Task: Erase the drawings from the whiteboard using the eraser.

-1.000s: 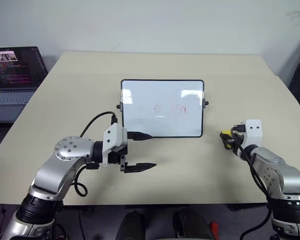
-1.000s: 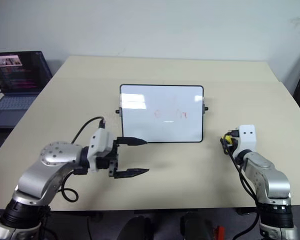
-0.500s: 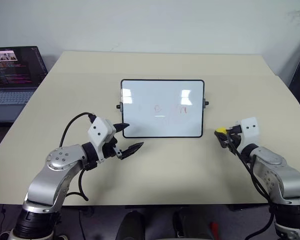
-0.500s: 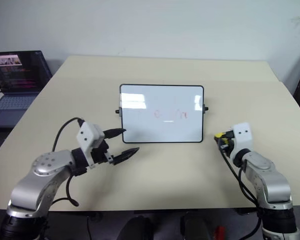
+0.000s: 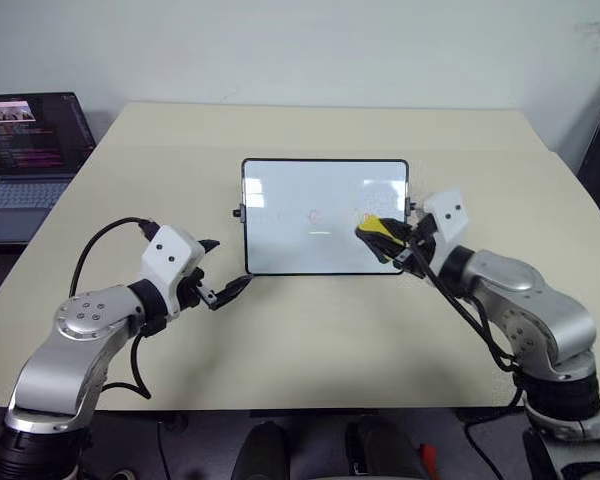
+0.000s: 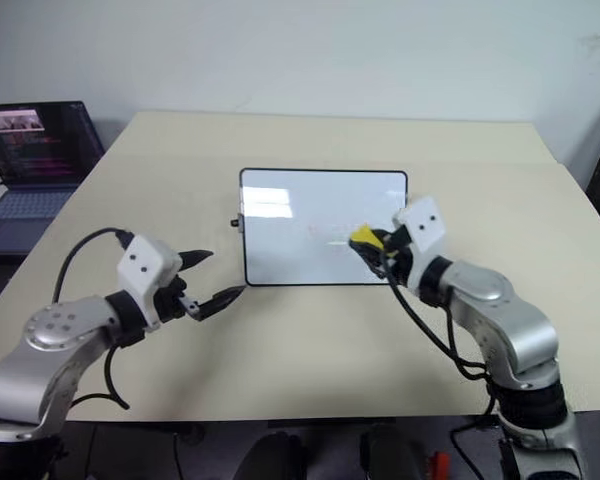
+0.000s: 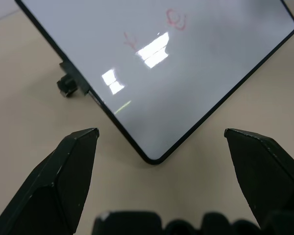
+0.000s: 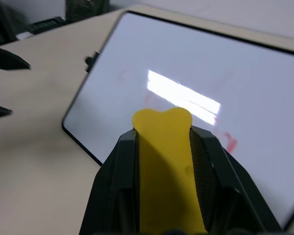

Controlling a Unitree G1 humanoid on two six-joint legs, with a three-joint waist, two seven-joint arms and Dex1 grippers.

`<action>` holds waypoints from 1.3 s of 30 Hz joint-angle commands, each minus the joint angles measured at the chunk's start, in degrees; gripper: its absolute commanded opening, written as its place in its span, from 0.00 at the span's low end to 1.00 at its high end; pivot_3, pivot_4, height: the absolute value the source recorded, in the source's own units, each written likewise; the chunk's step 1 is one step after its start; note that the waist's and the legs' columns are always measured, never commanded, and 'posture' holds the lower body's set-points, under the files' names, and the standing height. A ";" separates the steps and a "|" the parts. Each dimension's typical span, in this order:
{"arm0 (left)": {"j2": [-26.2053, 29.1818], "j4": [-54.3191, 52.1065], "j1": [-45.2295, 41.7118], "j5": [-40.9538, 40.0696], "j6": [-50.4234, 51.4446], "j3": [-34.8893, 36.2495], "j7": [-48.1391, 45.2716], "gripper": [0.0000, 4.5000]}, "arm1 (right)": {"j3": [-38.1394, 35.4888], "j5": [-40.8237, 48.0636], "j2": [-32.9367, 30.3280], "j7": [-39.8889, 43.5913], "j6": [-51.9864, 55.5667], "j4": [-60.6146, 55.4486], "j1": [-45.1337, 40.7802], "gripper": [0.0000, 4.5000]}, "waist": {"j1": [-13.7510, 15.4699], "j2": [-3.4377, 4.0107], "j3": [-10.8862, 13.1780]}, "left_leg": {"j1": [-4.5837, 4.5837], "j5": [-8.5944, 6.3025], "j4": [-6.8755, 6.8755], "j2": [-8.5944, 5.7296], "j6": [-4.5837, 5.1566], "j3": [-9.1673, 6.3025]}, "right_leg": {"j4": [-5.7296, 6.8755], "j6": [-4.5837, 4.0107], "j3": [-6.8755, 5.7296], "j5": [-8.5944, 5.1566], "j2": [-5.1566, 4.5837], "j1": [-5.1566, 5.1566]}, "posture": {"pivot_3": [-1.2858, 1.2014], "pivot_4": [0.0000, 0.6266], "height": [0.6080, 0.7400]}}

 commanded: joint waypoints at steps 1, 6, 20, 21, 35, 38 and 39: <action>0.81 0.17 -2.47 0.73 2.09 2.50 2.34 1.00 | 8.15 -6.24 0.45 2.93 -6.19 4.11 -7.10 0.24 | -0.05 0.00 0.02 | 0.01 0.00 0.01 0.00 0.00 0.00 | 0.01 0.00 0.00 0.00 0.00 0.00 | 0.52 0.24 1.00; 0.80 0.69 -3.58 1.02 2.35 1.48 2.01 1.00 | 15.09 -12.64 4.16 6.15 -12.86 14.70 -17.54 0.24 | 0.02 -0.01 0.02 | -0.04 0.00 0.00 0.00 0.00 -0.04 | 0.01 -0.13 -0.05 0.07 -0.01 -0.03 | 0.52 0.24 1.00; -0.24 -1.10 -2.87 1.17 1.02 -1.21 0.58 1.00 | 18.87 -25.28 17.11 8.87 -29.98 51.93 -34.46 0.24 | -0.01 0.00 0.03 | -0.06 0.00 -0.01 -0.08 0.00 -0.05 | 0.04 -0.17 -0.14 0.10 -0.31 -0.05 | 0.52 0.24 1.00; -0.30 -1.12 -2.94 1.19 0.94 -1.31 0.59 1.00 | 18.69 -26.12 17.55 8.73 -31.30 54.66 -35.44 0.24 | -0.01 0.00 0.03 | -0.05 0.00 -0.01 -0.07 0.00 -0.05 | 0.05 -0.18 -0.14 0.10 -0.30 -0.05 | 0.52 0.24 1.00; -1.02 -1.31 -2.82 1.72 -0.52 -2.65 0.39 1.00 | 22.93 -35.88 16.46 18.51 -36.79 65.18 -36.03 0.24 | -0.01 0.00 0.03 | -0.03 0.00 -0.01 -0.10 -0.01 -0.07 | 0.10 -0.19 -0.17 0.10 -0.38 -0.03 | 0.52 0.24 1.00; -1.13 -0.68 -3.26 2.20 -1.06 -3.10 0.39 1.00 | 20.06 -37.74 17.45 10.25 -40.57 68.28 -38.44 0.24 | -0.02 0.00 0.03 | 0.00 0.00 0.00 -0.09 -0.01 -0.09 | 0.14 -0.22 -0.19 0.12 -0.38 -0.02 | 0.52 0.24 1.00; -1.21 -0.68 -3.39 2.12 -1.17 -3.26 0.28 1.00 | 19.05 -38.20 17.70 7.13 -41.95 69.73 -39.62 0.24 | -0.01 0.00 0.03 | 0.00 0.01 0.00 -0.09 -0.01 -0.09 | 0.15 -0.23 -0.20 0.13 -0.38 -0.02 | 0.52 0.24 1.00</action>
